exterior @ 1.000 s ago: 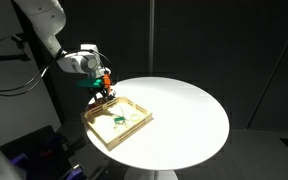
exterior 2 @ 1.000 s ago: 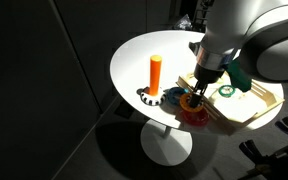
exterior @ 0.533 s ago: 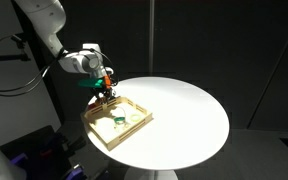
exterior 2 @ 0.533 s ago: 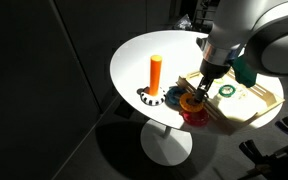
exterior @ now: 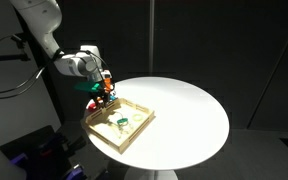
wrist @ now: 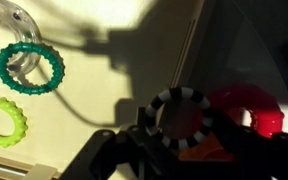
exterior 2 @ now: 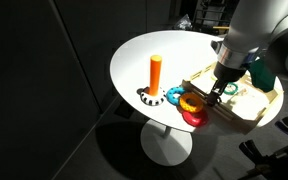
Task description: Pick up the black and white ring and put it in the tray
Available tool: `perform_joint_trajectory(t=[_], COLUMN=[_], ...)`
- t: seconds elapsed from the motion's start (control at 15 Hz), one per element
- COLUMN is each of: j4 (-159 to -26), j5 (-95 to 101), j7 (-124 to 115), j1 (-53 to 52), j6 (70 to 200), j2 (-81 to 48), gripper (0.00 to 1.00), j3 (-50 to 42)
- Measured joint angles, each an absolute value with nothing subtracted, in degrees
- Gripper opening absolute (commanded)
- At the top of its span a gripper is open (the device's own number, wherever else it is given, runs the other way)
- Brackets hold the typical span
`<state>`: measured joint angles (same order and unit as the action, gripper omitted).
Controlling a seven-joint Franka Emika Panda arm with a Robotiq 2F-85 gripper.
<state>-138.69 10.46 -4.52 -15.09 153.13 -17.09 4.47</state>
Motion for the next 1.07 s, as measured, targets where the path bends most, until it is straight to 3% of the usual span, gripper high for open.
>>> perform_joint_trajectory(t=[0.13, 1.07], j4=[-139.92, -143.79], j5=[10.42, 10.32], j7=[-4.52, -4.59], j1=[-14.6, -12.66], j6=[153.2, 153.99], j2=[-16.53, -12.28], gripper=[0.41, 0.41], j3=[4.56, 4.77])
